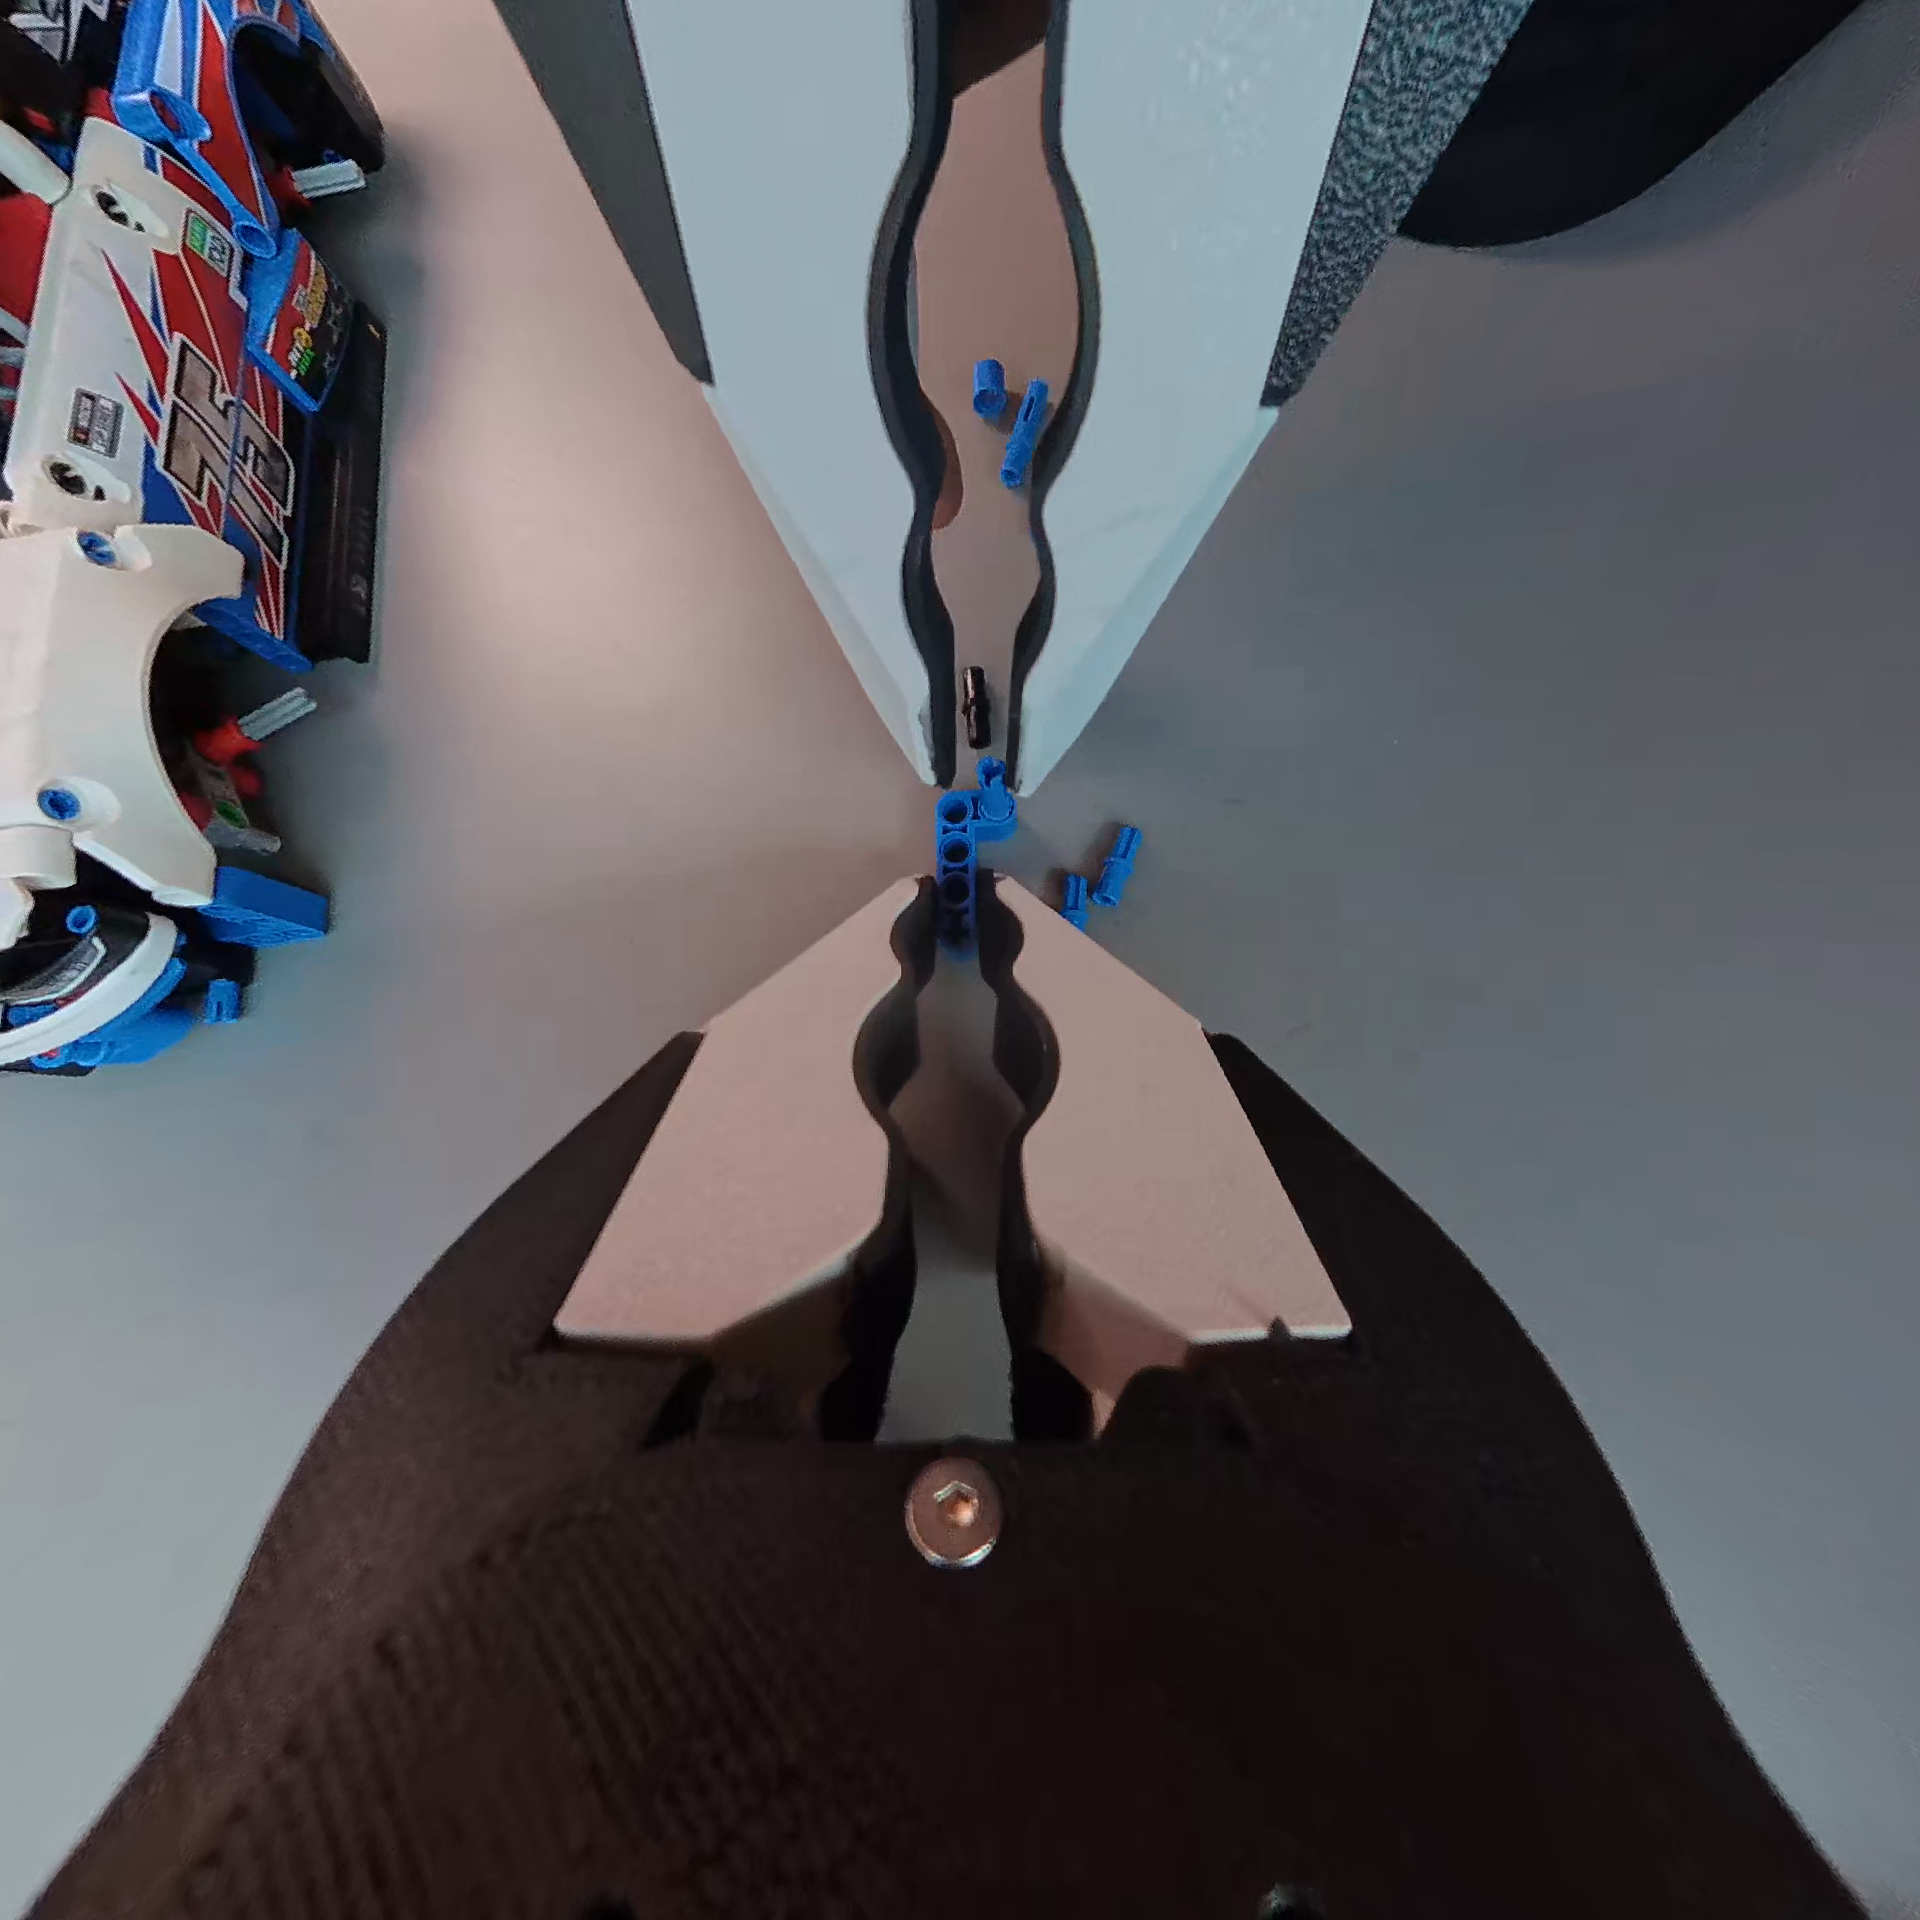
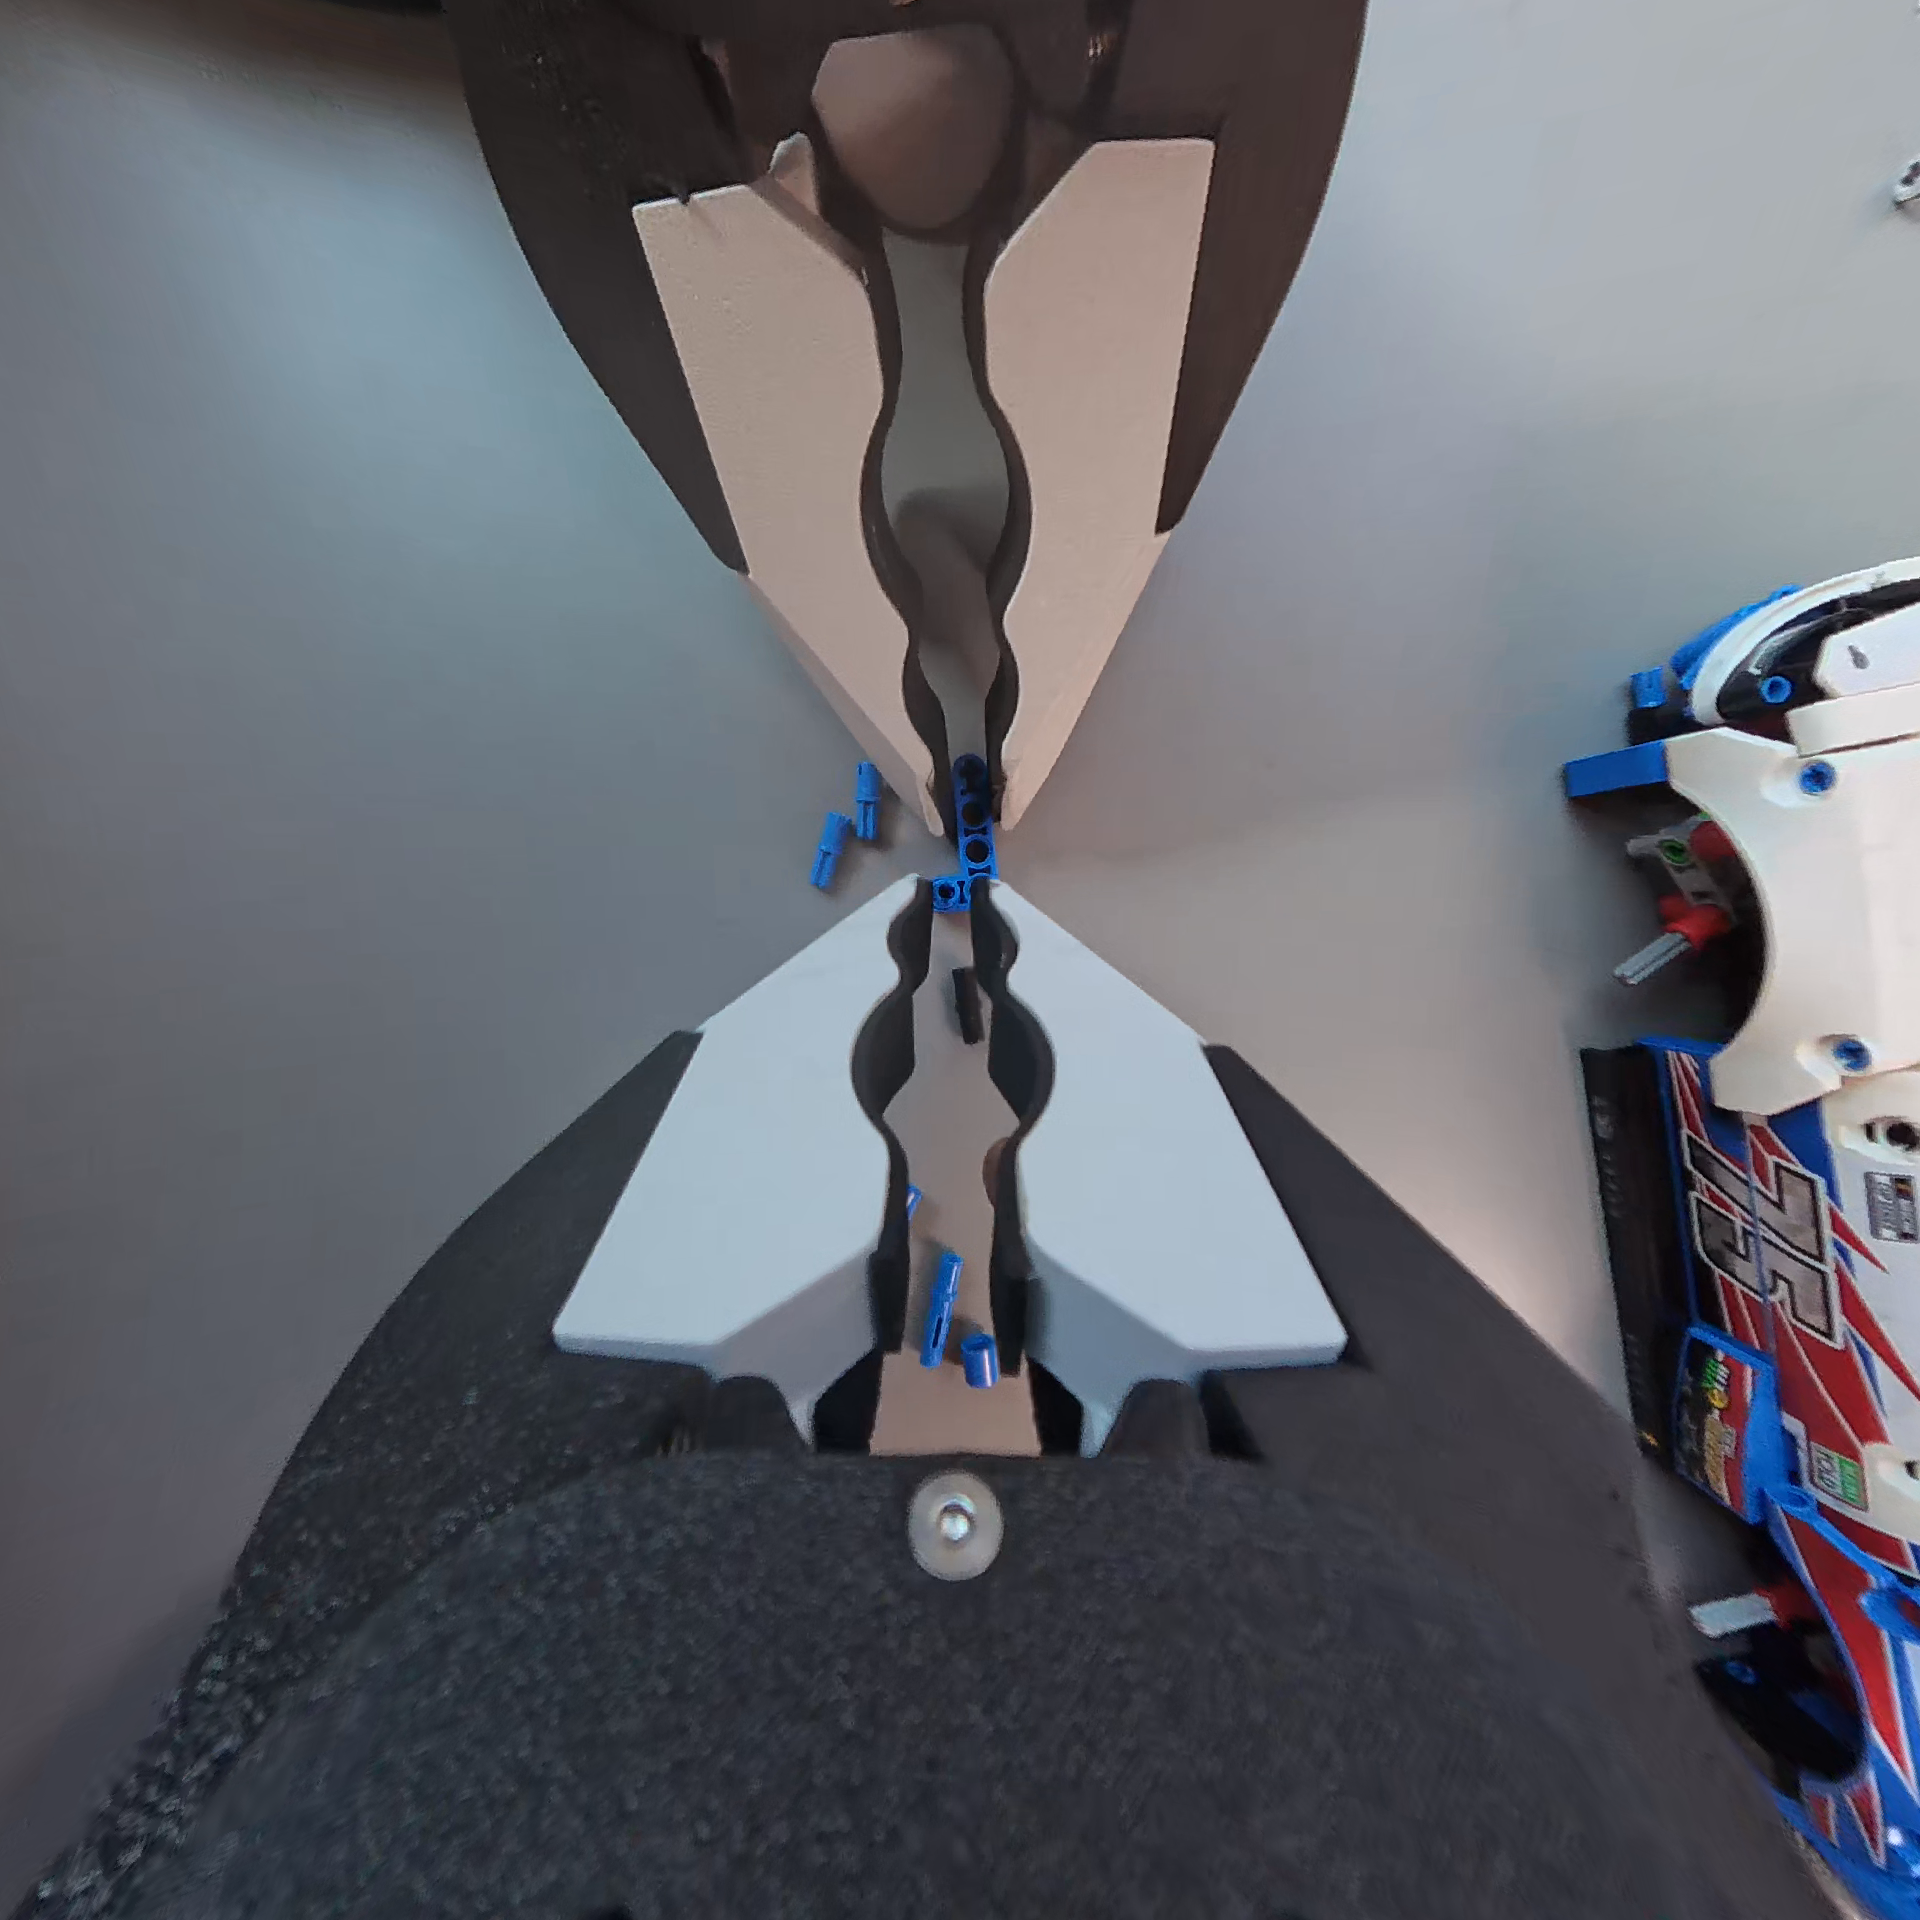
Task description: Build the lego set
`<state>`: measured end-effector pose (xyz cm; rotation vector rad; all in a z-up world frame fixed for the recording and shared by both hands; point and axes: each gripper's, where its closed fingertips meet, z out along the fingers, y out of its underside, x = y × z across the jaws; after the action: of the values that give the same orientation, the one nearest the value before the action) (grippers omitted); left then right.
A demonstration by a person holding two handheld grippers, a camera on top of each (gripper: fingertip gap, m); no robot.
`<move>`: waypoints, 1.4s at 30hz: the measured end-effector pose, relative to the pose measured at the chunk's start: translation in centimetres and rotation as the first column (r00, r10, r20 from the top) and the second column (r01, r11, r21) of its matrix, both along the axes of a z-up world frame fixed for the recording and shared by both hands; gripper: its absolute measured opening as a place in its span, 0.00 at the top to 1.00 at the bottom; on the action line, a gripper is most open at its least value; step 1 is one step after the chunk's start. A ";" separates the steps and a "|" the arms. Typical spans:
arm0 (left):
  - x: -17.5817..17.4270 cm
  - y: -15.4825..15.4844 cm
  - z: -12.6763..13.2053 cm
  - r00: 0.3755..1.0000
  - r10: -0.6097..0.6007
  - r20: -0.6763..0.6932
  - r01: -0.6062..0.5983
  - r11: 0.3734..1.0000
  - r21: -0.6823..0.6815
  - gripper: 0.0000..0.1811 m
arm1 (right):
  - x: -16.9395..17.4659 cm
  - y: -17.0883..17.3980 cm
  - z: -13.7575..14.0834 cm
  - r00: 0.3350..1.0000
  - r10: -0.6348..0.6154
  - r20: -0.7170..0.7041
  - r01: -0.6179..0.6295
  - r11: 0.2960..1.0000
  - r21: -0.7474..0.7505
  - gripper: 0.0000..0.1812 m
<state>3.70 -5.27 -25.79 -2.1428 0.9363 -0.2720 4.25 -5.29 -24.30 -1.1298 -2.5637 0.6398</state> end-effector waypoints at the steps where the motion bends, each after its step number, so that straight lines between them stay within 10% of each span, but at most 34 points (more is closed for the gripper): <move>1: 0.0 0.0 0.0 1.000 0.001 0.000 -0.001 1.000 0.000 0.97 | 0.1 -0.2 0.0 1.000 0.002 0.011 -0.002 1.000 -0.011 0.99; 15: 0.0 0.0 0.0 1.000 -0.005 0.001 0.005 1.000 0.010 0.97 | 0.3 -0.2 -0.4 0.984 0.053 0.170 -0.058 0.998 0.026 0.99; 28: 0.0 0.4 0.2 0.988 -0.152 -0.034 0.155 0.980 0.122 0.96 | 4.3 2.1 1.1 0.997 -0.081 -0.017 0.077 0.987 -0.144 0.91; 42: -3.6 2.0 1.6 0.993 0.109 0.045 -0.115 0.981 0.158 0.93 | 7.7 5.9 -0.1 0.993 -0.105 -0.051 0.101 0.992 -0.082 0.92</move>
<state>0.12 -3.28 -24.19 -2.0275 0.7867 -0.1730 11.92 0.63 -24.40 -1.2429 -2.4356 0.7425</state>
